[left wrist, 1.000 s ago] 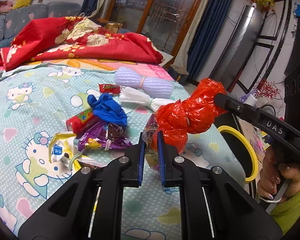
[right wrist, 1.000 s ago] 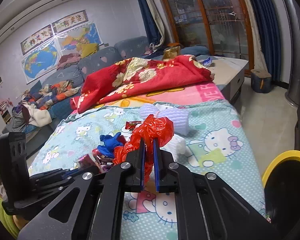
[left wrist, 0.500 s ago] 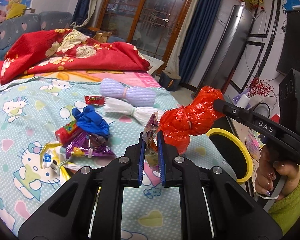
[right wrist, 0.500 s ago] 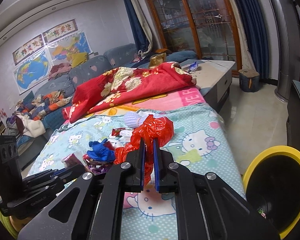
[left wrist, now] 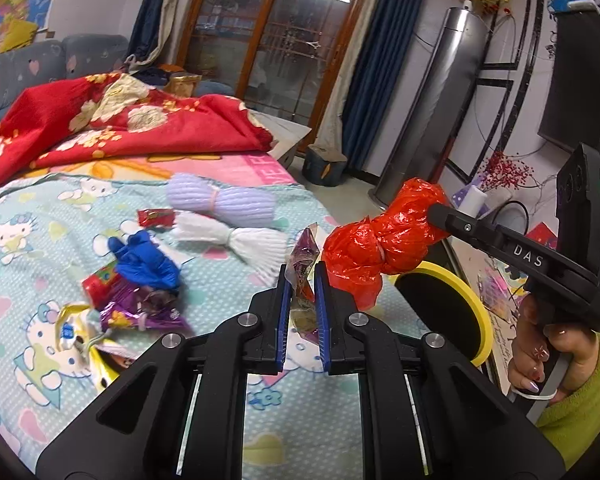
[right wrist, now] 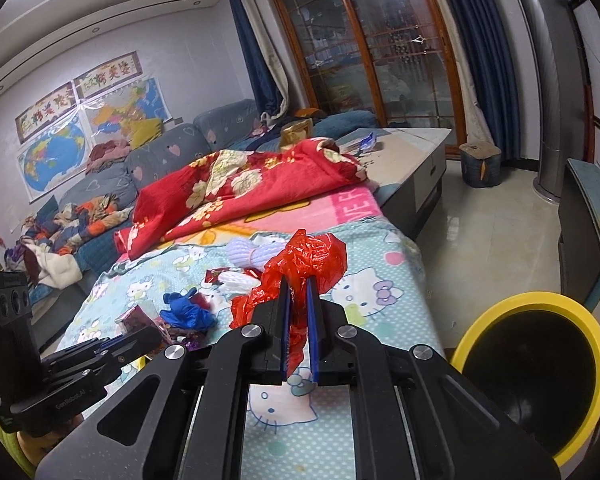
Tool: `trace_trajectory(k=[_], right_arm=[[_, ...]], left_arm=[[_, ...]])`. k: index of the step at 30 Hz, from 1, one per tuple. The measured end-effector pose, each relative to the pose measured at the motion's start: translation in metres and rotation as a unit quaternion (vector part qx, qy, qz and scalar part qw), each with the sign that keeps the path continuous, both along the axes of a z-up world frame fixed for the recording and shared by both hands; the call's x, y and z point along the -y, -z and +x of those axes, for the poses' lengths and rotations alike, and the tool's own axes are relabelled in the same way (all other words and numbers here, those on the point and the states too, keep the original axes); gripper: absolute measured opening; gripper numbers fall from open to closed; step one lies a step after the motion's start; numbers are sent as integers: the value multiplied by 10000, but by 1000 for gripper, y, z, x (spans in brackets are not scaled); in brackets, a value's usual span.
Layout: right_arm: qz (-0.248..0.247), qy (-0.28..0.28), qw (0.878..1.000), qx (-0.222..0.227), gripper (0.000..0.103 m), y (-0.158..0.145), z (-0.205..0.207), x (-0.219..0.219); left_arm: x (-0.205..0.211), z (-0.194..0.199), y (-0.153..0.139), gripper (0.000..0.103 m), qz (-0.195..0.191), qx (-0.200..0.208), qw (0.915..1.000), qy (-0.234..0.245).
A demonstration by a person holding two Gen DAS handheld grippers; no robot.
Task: Collect trash
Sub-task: 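Carry both items over the yellow bin and open both tools to drop them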
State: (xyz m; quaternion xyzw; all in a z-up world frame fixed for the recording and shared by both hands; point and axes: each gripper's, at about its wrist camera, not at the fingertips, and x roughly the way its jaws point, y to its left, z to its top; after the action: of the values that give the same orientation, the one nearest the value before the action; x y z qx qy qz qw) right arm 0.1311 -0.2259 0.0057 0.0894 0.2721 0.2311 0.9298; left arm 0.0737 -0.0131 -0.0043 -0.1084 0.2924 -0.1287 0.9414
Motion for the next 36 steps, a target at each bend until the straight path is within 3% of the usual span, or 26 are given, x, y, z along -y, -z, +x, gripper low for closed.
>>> trace_trajectory(k=[36], right_arm=[[120, 1483, 9889, 8, 7, 13, -5, 123]], left_arm=[[95, 24, -7, 7, 315, 159, 9945, 990]])
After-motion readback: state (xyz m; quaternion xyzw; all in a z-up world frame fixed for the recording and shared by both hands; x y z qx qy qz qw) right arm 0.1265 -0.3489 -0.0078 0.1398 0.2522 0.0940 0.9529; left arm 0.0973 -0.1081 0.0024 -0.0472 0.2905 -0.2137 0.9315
